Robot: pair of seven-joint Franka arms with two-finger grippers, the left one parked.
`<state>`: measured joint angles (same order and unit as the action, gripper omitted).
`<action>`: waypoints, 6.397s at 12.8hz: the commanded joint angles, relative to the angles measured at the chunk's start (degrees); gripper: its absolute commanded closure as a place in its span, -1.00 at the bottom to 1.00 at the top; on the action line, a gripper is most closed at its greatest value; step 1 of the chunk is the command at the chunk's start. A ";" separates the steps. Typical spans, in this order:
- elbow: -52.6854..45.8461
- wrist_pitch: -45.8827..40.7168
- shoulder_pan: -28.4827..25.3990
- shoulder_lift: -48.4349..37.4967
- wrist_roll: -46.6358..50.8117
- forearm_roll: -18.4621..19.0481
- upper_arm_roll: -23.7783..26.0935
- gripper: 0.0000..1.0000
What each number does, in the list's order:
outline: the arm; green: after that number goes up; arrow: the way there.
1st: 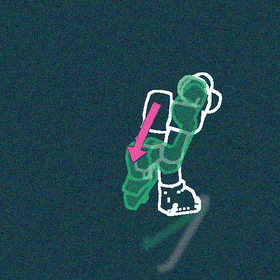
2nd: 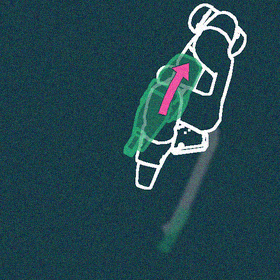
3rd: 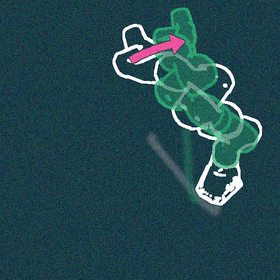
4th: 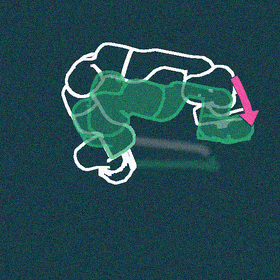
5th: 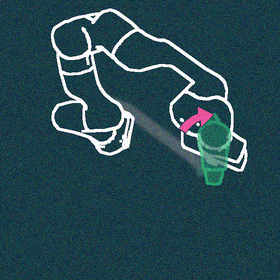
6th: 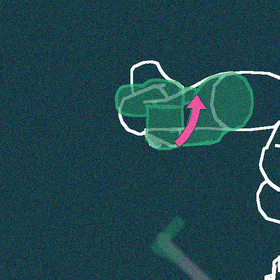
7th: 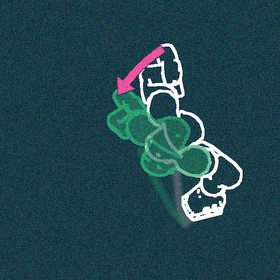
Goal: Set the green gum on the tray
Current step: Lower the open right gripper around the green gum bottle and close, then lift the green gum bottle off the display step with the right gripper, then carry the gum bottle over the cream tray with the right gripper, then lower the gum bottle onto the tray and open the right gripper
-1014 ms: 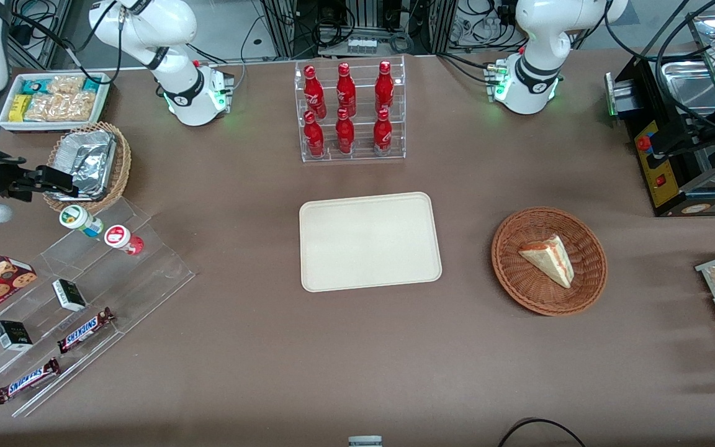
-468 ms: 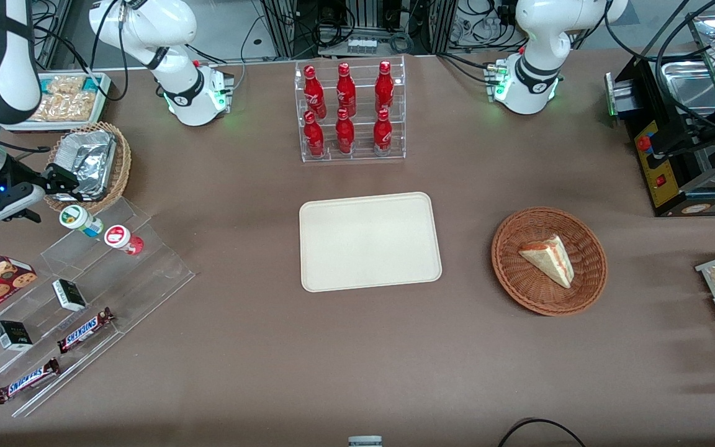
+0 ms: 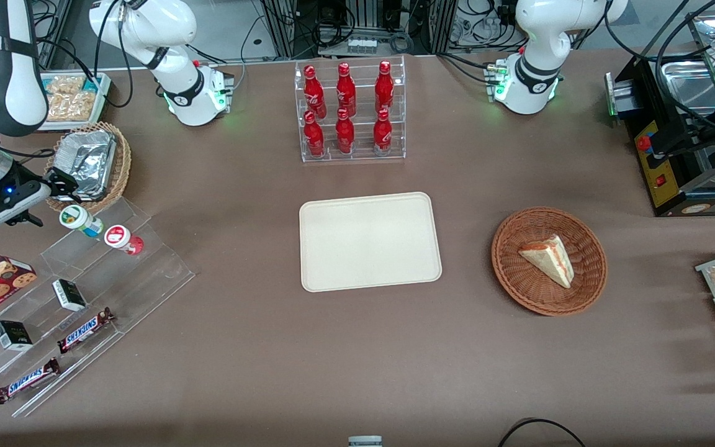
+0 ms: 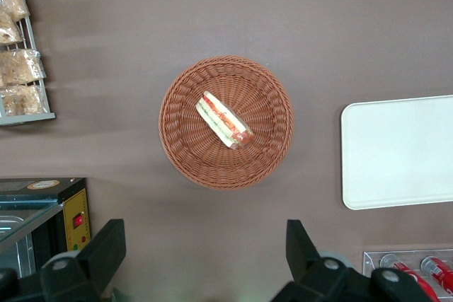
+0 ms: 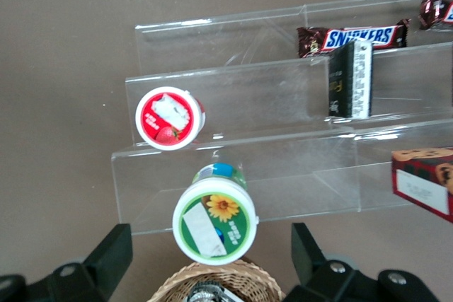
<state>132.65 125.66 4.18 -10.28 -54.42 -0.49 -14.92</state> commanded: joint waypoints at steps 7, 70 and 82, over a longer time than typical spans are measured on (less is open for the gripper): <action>5.60 8.99 0.04 -0.27 -0.69 0.57 -0.46 -1.00; -43.80 7.23 -60.61 50.89 109.18 -6.99 4.90 0.86; -43.09 1.89 -57.72 44.41 107.95 -7.69 4.90 -1.00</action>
<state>88.48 131.18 -55.17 39.15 54.85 -6.65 -10.15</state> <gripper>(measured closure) 0.000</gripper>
